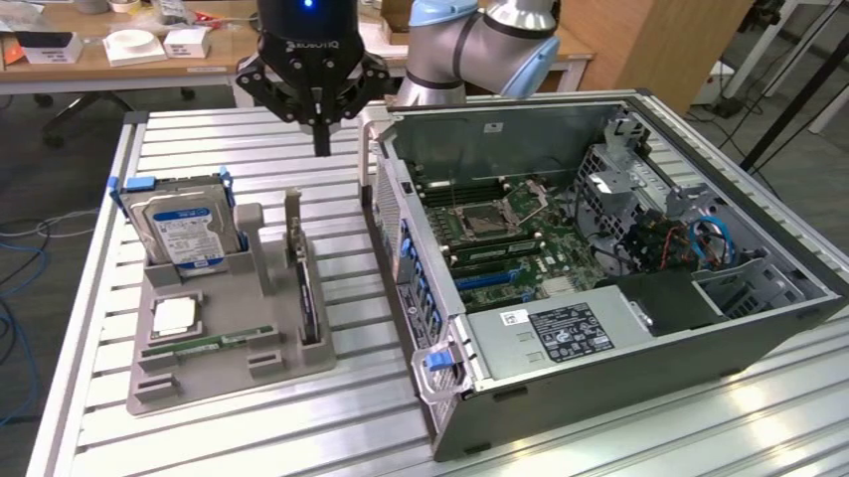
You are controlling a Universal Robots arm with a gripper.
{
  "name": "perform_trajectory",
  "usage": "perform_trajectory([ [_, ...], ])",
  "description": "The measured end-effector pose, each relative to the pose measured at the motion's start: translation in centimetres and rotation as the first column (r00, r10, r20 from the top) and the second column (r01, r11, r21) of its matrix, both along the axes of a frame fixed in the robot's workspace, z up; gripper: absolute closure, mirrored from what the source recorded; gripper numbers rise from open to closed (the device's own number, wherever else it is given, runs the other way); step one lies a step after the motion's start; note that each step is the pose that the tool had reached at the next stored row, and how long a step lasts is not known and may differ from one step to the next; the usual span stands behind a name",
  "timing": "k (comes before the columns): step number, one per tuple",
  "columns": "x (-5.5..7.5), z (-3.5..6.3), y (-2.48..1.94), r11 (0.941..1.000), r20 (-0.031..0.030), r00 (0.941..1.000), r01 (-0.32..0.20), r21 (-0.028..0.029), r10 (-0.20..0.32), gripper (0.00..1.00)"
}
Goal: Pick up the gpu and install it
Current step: 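Reach for the gpu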
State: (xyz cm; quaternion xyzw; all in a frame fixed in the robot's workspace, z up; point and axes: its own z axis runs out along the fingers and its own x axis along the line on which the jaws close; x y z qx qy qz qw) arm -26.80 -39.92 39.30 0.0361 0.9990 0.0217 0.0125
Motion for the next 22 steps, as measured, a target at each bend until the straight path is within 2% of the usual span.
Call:
perform_trajectory([
  [22,-1.9,0.00,-0.25,1.0000,0.0000,1.0000,0.000,0.0000,0.000,0.89],
])
